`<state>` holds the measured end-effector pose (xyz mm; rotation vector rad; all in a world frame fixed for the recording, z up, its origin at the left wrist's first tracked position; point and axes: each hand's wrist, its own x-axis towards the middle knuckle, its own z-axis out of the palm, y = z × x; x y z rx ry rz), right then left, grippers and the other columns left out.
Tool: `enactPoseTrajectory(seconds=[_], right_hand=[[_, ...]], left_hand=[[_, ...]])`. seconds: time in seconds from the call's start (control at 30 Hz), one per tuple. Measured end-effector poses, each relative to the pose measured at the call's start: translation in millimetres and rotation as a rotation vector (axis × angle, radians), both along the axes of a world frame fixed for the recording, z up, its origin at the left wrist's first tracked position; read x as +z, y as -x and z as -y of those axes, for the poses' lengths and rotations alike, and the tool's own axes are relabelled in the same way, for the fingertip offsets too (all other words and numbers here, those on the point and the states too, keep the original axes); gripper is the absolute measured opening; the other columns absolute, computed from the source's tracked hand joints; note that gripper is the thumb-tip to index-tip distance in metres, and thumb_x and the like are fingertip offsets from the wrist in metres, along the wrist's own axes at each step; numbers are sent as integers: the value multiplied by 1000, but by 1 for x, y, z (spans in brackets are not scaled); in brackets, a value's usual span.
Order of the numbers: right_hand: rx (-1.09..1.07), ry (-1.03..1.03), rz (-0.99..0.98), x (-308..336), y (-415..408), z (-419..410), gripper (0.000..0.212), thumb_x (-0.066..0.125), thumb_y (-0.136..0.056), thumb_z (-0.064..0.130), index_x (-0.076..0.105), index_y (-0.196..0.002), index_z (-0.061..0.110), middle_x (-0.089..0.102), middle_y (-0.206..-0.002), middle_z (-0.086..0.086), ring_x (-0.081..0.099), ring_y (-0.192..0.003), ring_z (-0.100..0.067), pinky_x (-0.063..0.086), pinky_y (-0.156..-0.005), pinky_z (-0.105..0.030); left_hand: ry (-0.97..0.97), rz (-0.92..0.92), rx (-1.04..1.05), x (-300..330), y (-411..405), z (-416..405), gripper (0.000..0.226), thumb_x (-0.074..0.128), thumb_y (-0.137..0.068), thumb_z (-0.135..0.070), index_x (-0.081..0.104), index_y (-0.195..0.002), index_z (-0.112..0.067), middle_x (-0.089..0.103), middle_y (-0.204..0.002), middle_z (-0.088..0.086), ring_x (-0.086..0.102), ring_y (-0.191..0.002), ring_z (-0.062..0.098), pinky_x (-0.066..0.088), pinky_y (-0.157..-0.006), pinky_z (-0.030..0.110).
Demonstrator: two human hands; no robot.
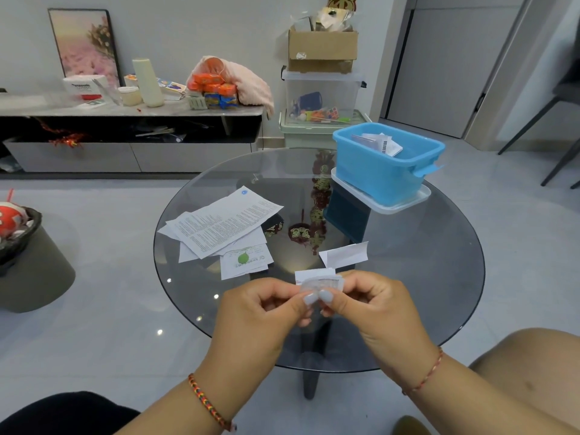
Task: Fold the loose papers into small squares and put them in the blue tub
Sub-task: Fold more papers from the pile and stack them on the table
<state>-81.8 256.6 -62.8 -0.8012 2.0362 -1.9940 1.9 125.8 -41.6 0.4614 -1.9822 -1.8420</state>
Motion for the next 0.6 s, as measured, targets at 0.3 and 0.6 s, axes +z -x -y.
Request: enactPoseTrajectory(seconds=[0.3,0.6], right_hand=[[-38,-37,111,4,7,-4,6,79,-71,15,77,-72,21,74,-78,-3,70,-77,-19,56,-67,-28],[69,-268,-2,12,23,-17,22,79,-73,17,68,-91,23,66,-72,-5,61,-67,-15,52,-63,-24]], left_hand=[[-58,72,16,-2,8,-1,19,77,-71,-1,76,-70,-19,73,-72,2,68,-69,12,54,-64,18],[375,149,-176,2,26,2,22,69,-82,-10,70,-76,-32,69,-73,-13,62,-67,1,45,-59,12]])
